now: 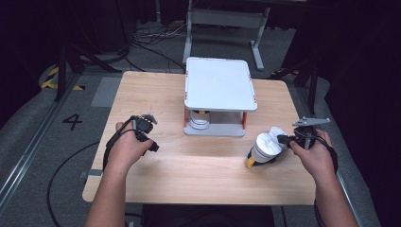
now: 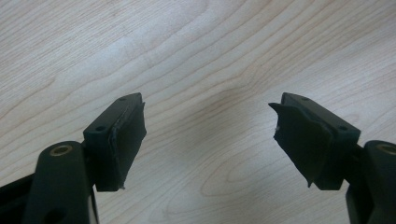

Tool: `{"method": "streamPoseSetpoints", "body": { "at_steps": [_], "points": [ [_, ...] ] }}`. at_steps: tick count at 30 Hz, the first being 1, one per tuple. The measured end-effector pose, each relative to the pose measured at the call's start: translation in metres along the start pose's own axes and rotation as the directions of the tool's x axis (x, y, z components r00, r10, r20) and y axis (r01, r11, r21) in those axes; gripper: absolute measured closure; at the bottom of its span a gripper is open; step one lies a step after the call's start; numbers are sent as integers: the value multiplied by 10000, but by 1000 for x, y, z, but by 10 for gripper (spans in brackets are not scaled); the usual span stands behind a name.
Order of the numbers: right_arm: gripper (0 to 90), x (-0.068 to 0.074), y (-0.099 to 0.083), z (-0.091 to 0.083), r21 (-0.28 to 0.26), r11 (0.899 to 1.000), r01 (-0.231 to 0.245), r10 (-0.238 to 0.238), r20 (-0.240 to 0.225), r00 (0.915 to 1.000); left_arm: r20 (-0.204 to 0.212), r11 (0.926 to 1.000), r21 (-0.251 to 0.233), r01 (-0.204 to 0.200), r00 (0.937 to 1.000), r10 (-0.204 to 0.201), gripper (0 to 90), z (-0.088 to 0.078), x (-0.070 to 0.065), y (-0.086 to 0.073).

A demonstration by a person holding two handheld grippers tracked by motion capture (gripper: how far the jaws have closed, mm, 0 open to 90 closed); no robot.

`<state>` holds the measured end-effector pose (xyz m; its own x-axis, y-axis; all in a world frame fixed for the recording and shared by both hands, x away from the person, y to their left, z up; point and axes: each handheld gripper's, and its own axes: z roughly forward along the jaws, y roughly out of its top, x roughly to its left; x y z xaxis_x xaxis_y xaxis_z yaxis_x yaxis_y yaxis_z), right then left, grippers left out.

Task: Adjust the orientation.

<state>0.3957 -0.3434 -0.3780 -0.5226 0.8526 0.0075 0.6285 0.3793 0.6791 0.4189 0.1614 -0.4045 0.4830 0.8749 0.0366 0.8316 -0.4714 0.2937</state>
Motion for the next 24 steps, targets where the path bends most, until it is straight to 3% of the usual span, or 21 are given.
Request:
{"method": "streamPoseSetpoints", "body": {
  "at_steps": [6,11,15,17,21,24],
  "points": [
    [900,0,-3,9,473,9989,-18,14,78,10000,92,10000,8,-27,10000,27,247,2,0,1],
    [900,-2,-10,-3,1366,9905,-186,171,124,9998,110,10000,51,-72,9999,72,245,2,1,5],
    [900,-4,-19,-10,2439,9690,-396,323,339,9989,204,9999,-13,-114,9997,115,244,3,1,9],
    [900,-4,-23,-11,2685,9620,-486,384,431,9983,233,9998,-3,-178,9996,178,243,3,-1,13],
    [900,-4,-32,-11,3457,9356,-716,500,710,9962,330,9994,-45,-334,9989,335,242,4,-3,19],
    [900,-6,-37,-12,3496,9320,-958,763,691,9947,357,9990,-71,-447,9984,449,241,6,-6,24]
  ]
}}
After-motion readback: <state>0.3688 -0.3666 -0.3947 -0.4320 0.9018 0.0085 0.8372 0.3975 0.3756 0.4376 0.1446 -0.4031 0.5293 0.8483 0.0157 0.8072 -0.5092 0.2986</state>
